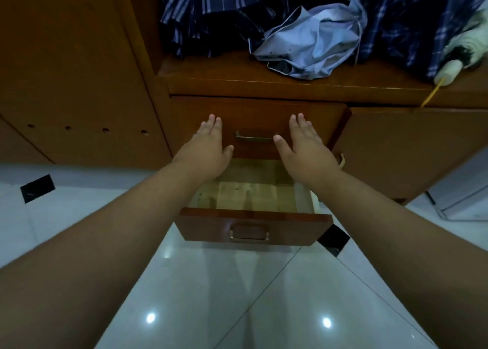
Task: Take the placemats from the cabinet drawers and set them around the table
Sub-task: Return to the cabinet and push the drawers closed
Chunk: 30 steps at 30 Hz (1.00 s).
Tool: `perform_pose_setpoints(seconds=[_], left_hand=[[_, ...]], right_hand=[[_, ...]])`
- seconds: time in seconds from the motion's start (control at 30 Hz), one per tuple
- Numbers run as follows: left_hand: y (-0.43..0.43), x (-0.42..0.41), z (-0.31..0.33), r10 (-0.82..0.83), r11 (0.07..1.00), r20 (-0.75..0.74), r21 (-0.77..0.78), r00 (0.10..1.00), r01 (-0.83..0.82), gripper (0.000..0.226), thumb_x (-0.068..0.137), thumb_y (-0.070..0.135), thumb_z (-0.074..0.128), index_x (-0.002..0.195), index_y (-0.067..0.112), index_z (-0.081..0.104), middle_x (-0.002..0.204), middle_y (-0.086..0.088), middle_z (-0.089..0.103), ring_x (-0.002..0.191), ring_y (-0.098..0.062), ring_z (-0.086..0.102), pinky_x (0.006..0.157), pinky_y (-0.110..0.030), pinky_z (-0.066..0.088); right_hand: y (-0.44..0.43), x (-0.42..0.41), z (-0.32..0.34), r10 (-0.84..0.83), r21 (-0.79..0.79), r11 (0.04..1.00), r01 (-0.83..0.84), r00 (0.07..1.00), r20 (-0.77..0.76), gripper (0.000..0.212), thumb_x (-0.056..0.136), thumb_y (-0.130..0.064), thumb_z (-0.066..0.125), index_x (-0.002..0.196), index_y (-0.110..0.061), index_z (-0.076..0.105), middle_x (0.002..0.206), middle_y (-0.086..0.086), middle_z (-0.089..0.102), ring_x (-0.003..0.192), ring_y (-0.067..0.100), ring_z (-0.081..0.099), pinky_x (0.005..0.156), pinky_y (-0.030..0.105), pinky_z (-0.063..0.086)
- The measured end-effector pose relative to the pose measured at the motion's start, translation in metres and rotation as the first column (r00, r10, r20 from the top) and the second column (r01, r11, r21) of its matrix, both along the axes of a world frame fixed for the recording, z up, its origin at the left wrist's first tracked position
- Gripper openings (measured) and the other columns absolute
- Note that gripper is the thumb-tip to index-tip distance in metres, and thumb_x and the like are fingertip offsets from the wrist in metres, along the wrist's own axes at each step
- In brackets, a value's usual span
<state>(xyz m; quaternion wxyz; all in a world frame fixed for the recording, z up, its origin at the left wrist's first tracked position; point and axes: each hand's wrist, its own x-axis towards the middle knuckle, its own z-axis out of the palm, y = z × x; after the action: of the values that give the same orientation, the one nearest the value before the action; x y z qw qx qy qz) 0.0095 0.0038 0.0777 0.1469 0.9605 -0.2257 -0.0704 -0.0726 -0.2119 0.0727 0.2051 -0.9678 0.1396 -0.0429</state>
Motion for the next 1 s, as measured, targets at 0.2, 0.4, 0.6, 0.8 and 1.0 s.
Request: perform_pose_setpoints(seconds=[0.2,0.4,0.6,0.8,1.0], left_hand=[[-0.005,0.001,0.009,0.003,0.999,-0.002,0.036,1.0,-0.002,0.075,0.106,0.041,0.041,0.161,0.014,-0.004,0.169,-0.005,-0.008,0.156,-0.023,-0.001,0.123,-0.041,0.013],[0.001,-0.034,0.014,-0.075,0.994,0.013,-0.081,0.997,0.076,0.07,0.105,0.045,0.041,0.162,0.019,0.01,0.168,-0.004,0.016,0.151,-0.024,0.024,0.119,-0.043,0.031],[0.019,-0.086,-0.011,-0.056,0.996,0.044,-0.063,0.997,0.059,0.035,0.104,0.047,0.039,0.089,0.024,0.06,0.08,0.002,0.061,0.071,-0.015,0.058,0.055,-0.029,0.041],[0.044,-0.096,-0.043,-0.084,0.975,-0.115,0.195,0.99,0.105,0.043,0.101,0.051,0.04,0.081,0.022,0.064,0.077,0.001,0.062,0.071,-0.018,0.058,0.062,-0.029,0.046],[0.053,-0.097,-0.063,-0.07,0.977,-0.11,0.191,0.991,0.091,0.038,0.1,0.046,0.044,0.091,0.02,0.071,0.086,0.002,0.071,0.084,-0.02,0.065,0.078,-0.028,0.054]], right_hand=[[-0.011,0.003,0.011,0.05,0.067,0.997,-0.048,0.998,-0.029,0.073,0.103,-0.061,0.026,0.162,-0.022,0.006,0.169,-0.003,0.001,0.155,0.024,0.004,0.121,0.043,0.014],[-0.001,-0.031,0.007,0.136,0.205,0.969,-0.135,0.991,0.01,0.065,0.102,-0.06,0.03,0.158,-0.026,0.027,0.16,0.002,0.033,0.143,0.024,0.037,0.109,0.04,0.037],[0.017,-0.076,-0.019,0.205,0.417,0.901,-0.117,0.963,-0.173,0.046,0.097,-0.068,0.034,0.105,-0.031,0.06,0.082,-0.004,0.074,0.066,0.009,0.072,0.071,0.038,0.058],[0.016,-0.09,-0.041,0.288,0.221,0.947,-0.235,0.924,-0.252,0.065,0.099,-0.065,0.034,0.07,-0.013,0.058,0.064,0.001,0.057,0.062,0.016,0.056,0.062,0.032,0.045],[0.007,-0.093,-0.055,0.319,0.172,0.943,-0.285,0.92,-0.229,0.062,0.098,-0.065,0.037,0.062,-0.017,0.051,0.059,0.004,0.049,0.056,0.017,0.051,0.057,0.038,0.043]])
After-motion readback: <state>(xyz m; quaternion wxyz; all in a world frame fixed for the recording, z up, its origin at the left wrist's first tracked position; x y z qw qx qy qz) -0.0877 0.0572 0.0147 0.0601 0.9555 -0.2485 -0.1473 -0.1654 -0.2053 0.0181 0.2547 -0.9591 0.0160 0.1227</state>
